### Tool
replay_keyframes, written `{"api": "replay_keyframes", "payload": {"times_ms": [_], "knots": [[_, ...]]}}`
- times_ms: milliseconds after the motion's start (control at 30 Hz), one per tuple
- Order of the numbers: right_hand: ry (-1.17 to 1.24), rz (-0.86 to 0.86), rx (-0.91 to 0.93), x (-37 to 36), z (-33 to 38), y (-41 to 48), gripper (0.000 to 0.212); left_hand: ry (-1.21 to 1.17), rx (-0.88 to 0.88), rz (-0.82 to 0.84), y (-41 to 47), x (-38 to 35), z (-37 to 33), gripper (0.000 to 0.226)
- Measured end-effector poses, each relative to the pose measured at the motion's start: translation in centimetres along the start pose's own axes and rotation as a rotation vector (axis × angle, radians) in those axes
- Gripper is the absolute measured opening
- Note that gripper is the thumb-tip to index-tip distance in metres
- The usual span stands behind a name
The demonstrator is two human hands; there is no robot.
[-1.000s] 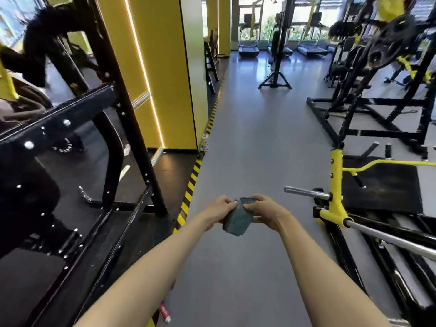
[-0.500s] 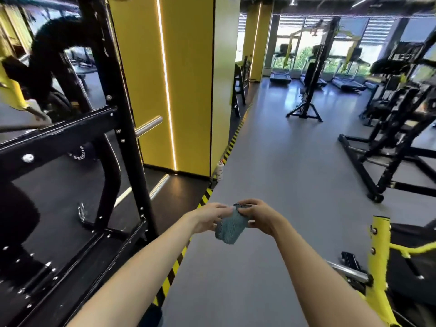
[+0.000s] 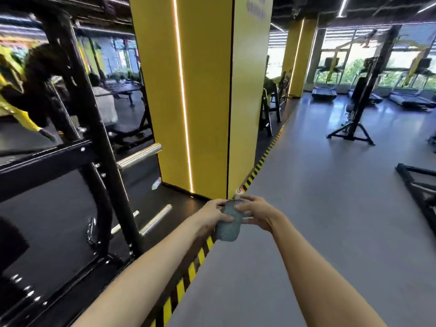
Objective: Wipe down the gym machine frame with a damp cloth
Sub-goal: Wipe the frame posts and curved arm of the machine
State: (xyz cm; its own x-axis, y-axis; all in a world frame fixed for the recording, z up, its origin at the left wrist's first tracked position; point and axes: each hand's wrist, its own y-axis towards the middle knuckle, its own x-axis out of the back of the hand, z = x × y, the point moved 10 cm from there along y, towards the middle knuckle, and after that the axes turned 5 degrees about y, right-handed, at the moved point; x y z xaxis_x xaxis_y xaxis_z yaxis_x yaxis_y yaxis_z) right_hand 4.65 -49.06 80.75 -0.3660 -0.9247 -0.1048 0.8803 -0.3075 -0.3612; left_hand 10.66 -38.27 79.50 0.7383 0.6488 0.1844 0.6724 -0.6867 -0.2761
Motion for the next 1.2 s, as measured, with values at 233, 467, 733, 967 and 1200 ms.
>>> {"api": "replay_keyframes", "payload": {"times_ms": [233,467,733,967,1200], "knots": [[-0.061,0.257,0.154,-9.6,8.3,9.3,0.049,-0.158,0.032,-0.319,1.7,11.2,-2.6,0.051],[0.032,0.476,0.192,-21.0,12.9,16.0,0.042,-0.335,-0.018,-0.556,0.8,23.3,-3.8,0.020],[-0.040,0.506,0.269,-30.9,21.6,24.7,0.027,-0.301,-0.108,-0.804,3.8,37.4,-8.4,0.017],[-0.153,0.600,0.297,-39.6,28.2,29.8,0.022,0.163,-0.188,-1.217,1.0,47.2,-14.5,0.014],[-0.112,0.804,0.429,-47.8,35.8,30.1,0.020,0.573,-0.489,-1.871,-6.6,50.9,-27.5,0.027]]}}
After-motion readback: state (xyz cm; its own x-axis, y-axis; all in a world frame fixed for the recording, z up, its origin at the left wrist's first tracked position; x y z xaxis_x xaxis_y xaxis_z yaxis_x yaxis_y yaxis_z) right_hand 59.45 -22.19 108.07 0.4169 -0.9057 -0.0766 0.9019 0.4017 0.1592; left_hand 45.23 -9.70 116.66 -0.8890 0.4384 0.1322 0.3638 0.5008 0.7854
